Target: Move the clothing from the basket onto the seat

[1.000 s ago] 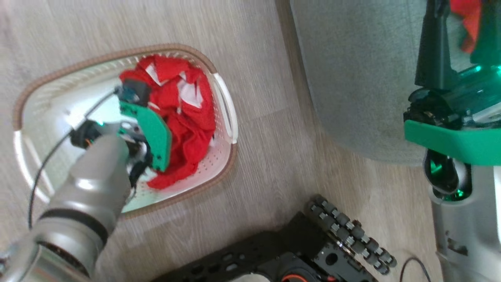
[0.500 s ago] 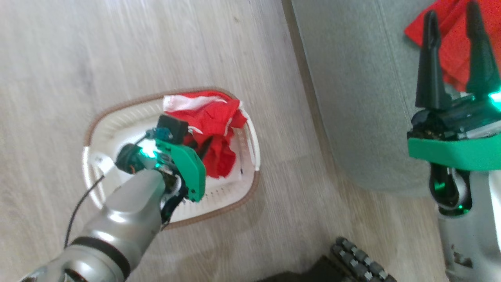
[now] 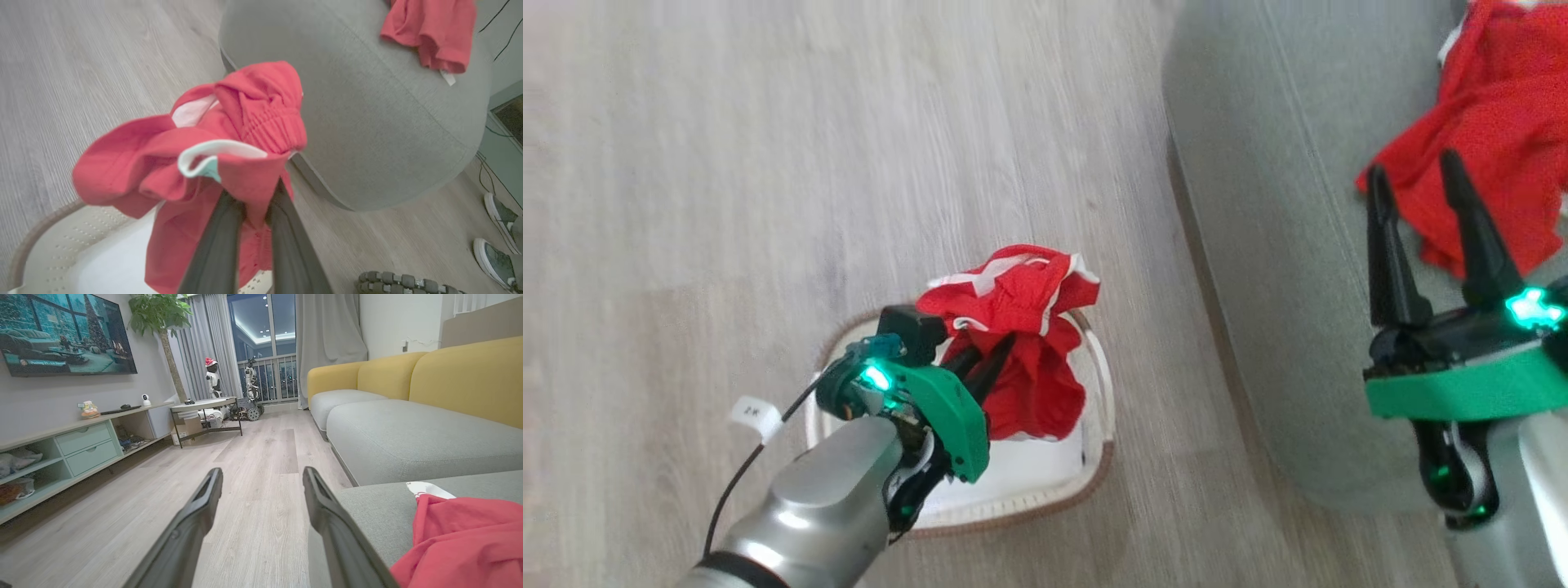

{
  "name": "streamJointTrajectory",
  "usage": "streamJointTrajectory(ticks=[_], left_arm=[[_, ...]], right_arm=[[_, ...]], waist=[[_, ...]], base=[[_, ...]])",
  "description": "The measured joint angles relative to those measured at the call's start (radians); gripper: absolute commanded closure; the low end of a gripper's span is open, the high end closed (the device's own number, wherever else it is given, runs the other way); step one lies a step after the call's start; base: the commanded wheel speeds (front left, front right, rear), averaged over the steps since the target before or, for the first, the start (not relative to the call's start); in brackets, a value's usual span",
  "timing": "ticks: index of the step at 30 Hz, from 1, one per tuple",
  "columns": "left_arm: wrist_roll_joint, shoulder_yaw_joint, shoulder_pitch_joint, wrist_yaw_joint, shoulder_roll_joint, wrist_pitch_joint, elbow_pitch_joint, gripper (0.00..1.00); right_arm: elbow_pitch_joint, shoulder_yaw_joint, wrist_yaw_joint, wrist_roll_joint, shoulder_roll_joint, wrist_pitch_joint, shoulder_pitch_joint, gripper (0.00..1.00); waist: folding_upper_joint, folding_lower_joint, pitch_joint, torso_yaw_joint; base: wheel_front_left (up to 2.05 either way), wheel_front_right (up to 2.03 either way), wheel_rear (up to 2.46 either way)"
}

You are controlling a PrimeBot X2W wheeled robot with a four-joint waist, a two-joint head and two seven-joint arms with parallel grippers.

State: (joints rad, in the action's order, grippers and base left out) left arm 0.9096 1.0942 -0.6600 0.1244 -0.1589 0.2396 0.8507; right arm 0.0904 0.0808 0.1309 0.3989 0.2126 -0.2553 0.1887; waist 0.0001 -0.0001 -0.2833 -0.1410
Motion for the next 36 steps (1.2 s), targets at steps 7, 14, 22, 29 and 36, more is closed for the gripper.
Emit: streamJointTrajectory(ticks=[7, 14, 22, 29, 36], left_arm=[[-0.011, -0.037, 0.017, -0.017, -0.031, 0.008, -0.12, 1.0], [-0.027, -0.071, 0.055, -0.071, -0.077, 0.008, -0.286, 1.0], [-0.043, -0.089, 0.049, -0.13, -0.152, -0.031, -0.496, 1.0], [-0.042, -0.137, -0.01, -0.179, -0.207, -0.076, -0.658, 1.0], [-0.035, -0.161, -0.029, -0.206, -0.222, -0.093, -0.734, 1.0]], right_arm=[[-0.022, 0.026, 0.0, 0.01, 0.012, 0.0, -0.067, 0.0], [-0.034, 0.044, 0.0, 0.025, 0.018, 0.0, -0.128, 0.0], [-0.052, 0.069, 0.0, 0.03, 0.027, 0.0, -0.177, 0.0], [-0.057, 0.093, 0.0, 0.033, 0.036, 0.0, -0.202, 0.0], [-0.062, 0.132, 0.0, 0.033, 0.036, 0.0, -0.202, 0.0]], waist=[[0.0, 0.0, 0.122, 0.043], [0.0, 0.0, 0.21, 0.072], [-0.0001, 0.0, 0.272, 0.092], [-0.0001, 0.0, 0.284, 0.107], [-0.0001, 0.0, 0.282, 0.107]], base=[[0.0, 0.0, 0.0], [0.0, 0.0, 0.0], [0.0, 0.0, 0.0], [0.0, 0.0, 0.0], [0.0, 0.0, 0.0]])
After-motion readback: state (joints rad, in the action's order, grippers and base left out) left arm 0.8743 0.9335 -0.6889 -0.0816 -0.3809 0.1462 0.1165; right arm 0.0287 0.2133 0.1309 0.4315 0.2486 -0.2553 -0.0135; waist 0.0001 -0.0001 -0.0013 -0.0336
